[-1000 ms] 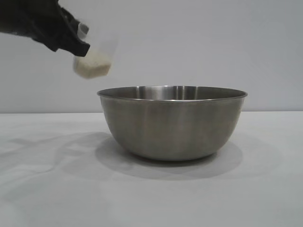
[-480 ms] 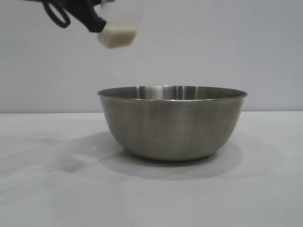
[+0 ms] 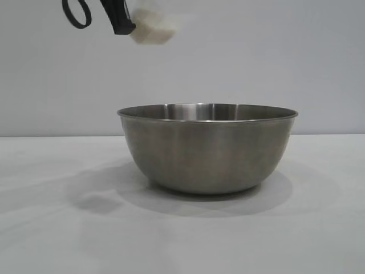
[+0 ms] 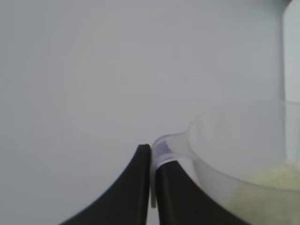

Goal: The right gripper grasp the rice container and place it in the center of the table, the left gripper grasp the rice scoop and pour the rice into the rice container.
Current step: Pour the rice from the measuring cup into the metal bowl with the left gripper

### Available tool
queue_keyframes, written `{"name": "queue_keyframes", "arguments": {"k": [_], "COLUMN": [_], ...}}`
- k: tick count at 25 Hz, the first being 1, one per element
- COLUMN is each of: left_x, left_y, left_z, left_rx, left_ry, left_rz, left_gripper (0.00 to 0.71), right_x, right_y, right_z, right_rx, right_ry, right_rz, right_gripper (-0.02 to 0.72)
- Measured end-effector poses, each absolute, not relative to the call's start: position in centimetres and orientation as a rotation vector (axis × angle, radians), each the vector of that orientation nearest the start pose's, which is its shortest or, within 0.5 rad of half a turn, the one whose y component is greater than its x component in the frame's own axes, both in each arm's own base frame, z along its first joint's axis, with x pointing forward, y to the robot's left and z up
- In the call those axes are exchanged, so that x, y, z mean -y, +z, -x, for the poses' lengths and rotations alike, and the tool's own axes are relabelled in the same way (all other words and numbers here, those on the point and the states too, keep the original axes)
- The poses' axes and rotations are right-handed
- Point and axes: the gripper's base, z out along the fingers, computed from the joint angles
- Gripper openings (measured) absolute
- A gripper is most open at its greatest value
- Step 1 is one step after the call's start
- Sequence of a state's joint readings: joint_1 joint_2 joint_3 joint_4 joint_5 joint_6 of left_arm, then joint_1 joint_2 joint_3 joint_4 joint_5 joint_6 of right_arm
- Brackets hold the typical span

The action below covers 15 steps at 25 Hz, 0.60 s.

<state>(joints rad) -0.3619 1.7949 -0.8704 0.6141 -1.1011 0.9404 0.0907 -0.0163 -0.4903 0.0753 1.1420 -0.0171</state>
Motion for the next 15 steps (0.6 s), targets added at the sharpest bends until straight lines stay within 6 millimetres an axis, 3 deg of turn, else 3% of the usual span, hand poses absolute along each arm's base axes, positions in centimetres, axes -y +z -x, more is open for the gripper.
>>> {"name": "queue_keyframes", "arguments": {"k": [8, 15], "left_x": [18.0, 18.2], "left_y": [22.5, 22.1], "left_z": [-31.1, -30.7], "left_rx": [-0.414, -0.213], "left_ry": [0.372, 0.531], "left_rz": [-1.448, -1.547], "left_gripper": [0.0, 0.0], "right_x": [-0.5, -0.5], "right_y": [26.8, 26.8], "right_z": [1.0, 1.0], "right_rx": [-2.116, -2.116], "right_ry": [0.135, 0.135], "right_rz": [0.122, 0.122], "right_gripper": [0.484, 0.484]}}
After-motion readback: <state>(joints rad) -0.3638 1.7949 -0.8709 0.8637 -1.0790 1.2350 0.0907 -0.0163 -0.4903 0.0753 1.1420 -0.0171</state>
